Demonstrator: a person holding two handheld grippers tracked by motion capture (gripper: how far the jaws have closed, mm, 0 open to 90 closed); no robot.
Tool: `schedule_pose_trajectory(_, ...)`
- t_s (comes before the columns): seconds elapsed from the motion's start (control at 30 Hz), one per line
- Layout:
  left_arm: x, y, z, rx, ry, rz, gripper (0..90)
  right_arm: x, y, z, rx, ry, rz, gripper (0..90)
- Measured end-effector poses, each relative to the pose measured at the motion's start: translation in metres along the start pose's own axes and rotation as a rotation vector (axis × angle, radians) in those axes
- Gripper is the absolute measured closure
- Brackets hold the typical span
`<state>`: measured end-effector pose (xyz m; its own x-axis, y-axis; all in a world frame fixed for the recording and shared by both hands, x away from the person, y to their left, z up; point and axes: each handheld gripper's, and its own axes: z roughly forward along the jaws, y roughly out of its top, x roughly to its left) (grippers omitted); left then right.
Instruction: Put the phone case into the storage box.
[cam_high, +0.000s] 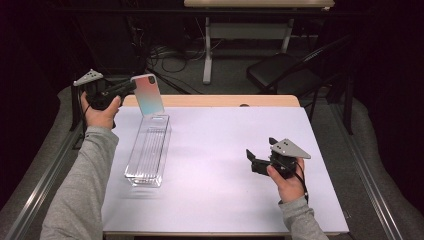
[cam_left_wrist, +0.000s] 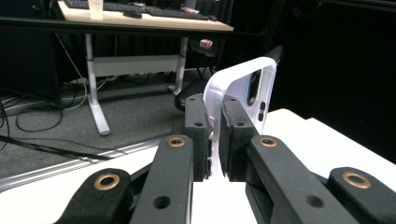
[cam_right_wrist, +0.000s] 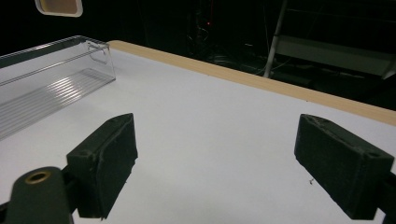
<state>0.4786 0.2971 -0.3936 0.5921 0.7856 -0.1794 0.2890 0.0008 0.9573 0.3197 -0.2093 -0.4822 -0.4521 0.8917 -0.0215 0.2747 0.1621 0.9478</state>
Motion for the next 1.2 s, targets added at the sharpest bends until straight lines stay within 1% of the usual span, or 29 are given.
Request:
schedule_pose_trajectory(0.1, 0.005, -0.002, 0.003, 0.007, -0.004, 0.012, 83.4, -0.003, -0.002, -0.002, 0.002, -0.005, 0.009, 12.8)
schedule_pose_trajectory(0.23, 0.011, -0.006, 0.007, 0.006, 0.000, 0.007, 83.4, -0.005, -0.004, -0.004, 0.010, -0.011, 0.019, 12.9)
schedule_pose_trajectory(0.4, 0.015, -0.010, 0.012, 0.010, 0.005, 0.033, 83.4, -0.007, -0.005, -0.005, 0.010, -0.018, 0.023, 12.9)
schedule_pose_trajectory(0.53, 0.018, -0.015, 0.019, 0.037, 0.010, 0.056, 83.4, -0.008, -0.006, -0.006, 0.016, -0.025, 0.026, 12.9)
schedule_pose_trajectory(0.6, 0.020, -0.017, 0.022, 0.045, -0.001, 0.065, 83.4, -0.008, -0.007, -0.006, 0.014, -0.029, 0.029, 13.2)
schedule_pose_trajectory(0.73, 0.023, -0.021, 0.027, 0.059, 0.003, 0.067, 83.4, -0.010, -0.007, -0.007, 0.019, -0.034, 0.030, 13.2)
schedule_pose_trajectory(0.87, 0.022, -0.025, 0.031, 0.070, 0.002, 0.077, 83.4, -0.011, -0.008, -0.007, 0.019, -0.040, 0.033, 13.3)
schedule_pose_trajectory(0.93, 0.021, -0.027, 0.033, 0.067, 0.005, 0.079, 83.4, -0.012, -0.008, -0.007, 0.020, -0.042, 0.033, 13.3)
schedule_pose_trajectory(1.2, 0.024, -0.040, 0.037, 0.073, 0.007, 0.063, 83.5, -0.014, -0.010, -0.008, 0.019, -0.044, 0.035, 13.4)
